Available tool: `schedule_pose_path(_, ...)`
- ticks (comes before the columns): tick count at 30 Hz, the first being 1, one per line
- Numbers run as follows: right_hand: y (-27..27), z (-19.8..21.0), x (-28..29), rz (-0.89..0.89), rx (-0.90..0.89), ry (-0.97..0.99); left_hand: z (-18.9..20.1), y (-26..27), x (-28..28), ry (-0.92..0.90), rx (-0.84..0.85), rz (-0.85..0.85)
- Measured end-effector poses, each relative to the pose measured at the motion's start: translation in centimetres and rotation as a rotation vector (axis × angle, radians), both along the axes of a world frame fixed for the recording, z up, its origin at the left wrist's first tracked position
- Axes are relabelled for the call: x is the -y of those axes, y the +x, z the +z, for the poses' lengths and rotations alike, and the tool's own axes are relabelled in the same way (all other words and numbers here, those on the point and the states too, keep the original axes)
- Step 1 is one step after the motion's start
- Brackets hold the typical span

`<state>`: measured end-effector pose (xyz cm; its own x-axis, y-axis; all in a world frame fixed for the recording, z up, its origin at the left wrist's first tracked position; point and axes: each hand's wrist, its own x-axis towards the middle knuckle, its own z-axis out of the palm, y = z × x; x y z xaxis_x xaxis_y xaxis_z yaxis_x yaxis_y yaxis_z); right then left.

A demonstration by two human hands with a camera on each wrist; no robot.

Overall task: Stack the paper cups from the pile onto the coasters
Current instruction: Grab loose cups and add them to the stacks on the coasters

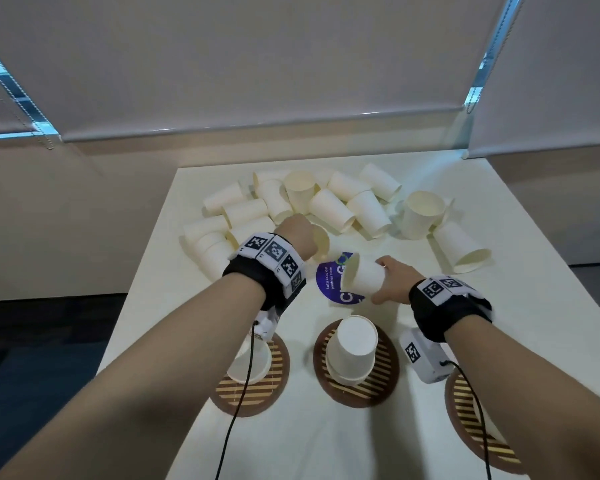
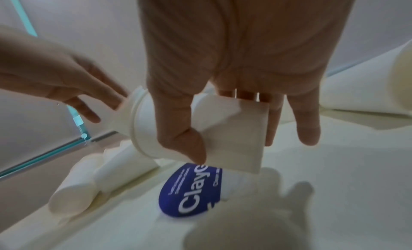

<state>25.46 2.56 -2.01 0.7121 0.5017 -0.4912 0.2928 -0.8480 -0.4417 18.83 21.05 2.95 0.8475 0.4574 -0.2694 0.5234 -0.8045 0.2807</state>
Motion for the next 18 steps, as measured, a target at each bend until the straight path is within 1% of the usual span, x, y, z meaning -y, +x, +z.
schedule_pose_path(3, 0.4, 0.8, 0.9, -0.07, 0.011, 0.068, 2.8, -1.8, -0.5, -0.121, 0.215, 0.155)
schedule_pose_path(6, 0.1, 1.8, 1.4, -0.087, 0.014, 0.169, 4.5, -3.3, -0.5, -0.289, 0.295, 0.269)
schedule_pose_path(10, -1.4, 4.2, 1.1, -0.03, 0.047, 0.325, 5.2, -5.0, 0.7, -0.68, 0.376, 0.334)
schedule_pose_path(12, -2.4, 6.0, 1.0, -0.037, 0.023, 0.439, 5.4, -5.7, 1.7, -0.786, 0.374, 0.318)
schedule_pose_path(14, -3.3, 8.1, 1.1, -0.03, 0.005, 0.519, 5.7, -6.3, 2.8, -0.834, 0.311, 0.271)
schedule_pose_path(16, -4.3, 10.3, 1.4, -0.017, 0.026, 0.531, 5.9, -6.9, 3.7, -0.898, 0.254, 0.265)
schedule_pose_path(18, -5.4, 12.5, 1.9, -0.005, 0.057, 0.493, 6.2, -7.5, 4.5, -0.934, 0.203, 0.288)
